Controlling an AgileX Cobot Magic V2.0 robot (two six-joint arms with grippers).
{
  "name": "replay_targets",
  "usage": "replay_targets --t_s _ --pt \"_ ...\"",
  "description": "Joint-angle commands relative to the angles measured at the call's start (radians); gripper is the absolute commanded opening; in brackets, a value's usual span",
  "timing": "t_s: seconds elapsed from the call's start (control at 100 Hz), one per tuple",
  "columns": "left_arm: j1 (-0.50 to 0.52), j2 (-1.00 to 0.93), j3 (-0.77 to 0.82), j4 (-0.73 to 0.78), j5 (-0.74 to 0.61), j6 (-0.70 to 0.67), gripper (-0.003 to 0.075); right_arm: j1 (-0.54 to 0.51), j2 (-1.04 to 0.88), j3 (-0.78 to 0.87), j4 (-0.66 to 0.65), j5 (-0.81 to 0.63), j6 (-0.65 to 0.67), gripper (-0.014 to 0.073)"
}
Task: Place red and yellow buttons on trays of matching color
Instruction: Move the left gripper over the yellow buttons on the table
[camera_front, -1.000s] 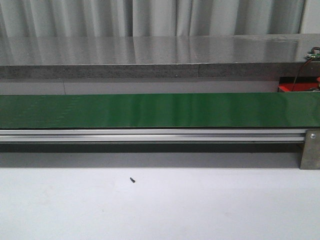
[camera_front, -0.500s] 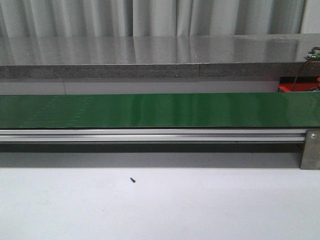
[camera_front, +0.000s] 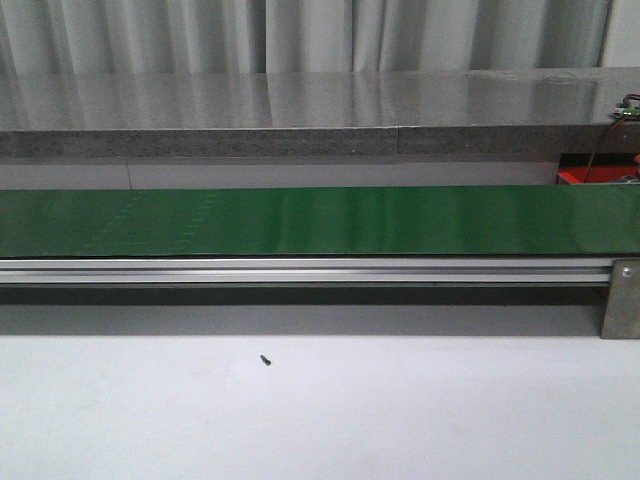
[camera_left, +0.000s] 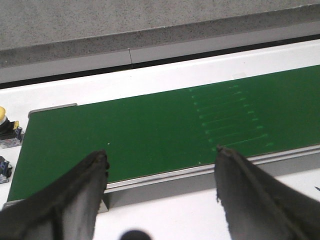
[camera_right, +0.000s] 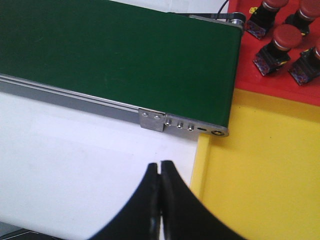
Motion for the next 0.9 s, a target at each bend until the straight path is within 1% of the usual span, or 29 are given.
replay_targets --t_s 0.0,0.08,0.15,0.28,0.33,0.4,0.48,0.62,0.76,0.89 --pt "-0.006 -0.003 -0.037 -0.022 -0.062 -0.002 0.0492 0.000 -0.008 -0.025 0.013 -0.053 0.001 -0.0069" --pt "0.005 0.004 -0.067 -0.012 -0.044 -0.043 0.0492 0.000 -0.008 -0.025 0.013 -0.053 0.001 -0.0069" --pt "0.039 0.030 -0.119 0.030 -0.006 -0.092 0.0492 0.000 -0.008 -0.025 0.013 -0.053 0.001 -0.0069" --pt "0.152 0.125 -0.263 0.166 0.113 -0.189 0.0492 0.000 -0.008 -0.025 0.013 -0.054 0.001 -0.0069" --pt "0.202 0.176 -0.318 0.186 0.166 -0.216 0.0492 0.000 -0.008 -0.025 0.013 -0.054 0.001 -0.0069" --pt "0.271 0.253 -0.385 0.188 0.204 -0.236 0.0492 0.000 -0.008 -0.025 0.013 -0.054 0.001 -0.0069" --pt "0.341 0.349 -0.451 0.188 0.205 -0.236 0.0492 0.000 -0.008 -0.025 0.013 -0.054 0.001 -0.0069" --pt "0.423 0.509 -0.548 0.186 0.186 -0.236 0.0492 0.000 -0.008 -0.025 0.013 -0.055 0.001 -0.0069" --pt "0.460 0.669 -0.647 0.186 0.177 -0.236 0.0492 0.000 -0.008 -0.025 0.013 -0.055 0.001 -0.0069" --pt "0.467 0.797 -0.724 0.198 0.177 -0.236 0.0492 0.000 -0.008 -0.025 0.013 -0.055 0.001 -0.0069"
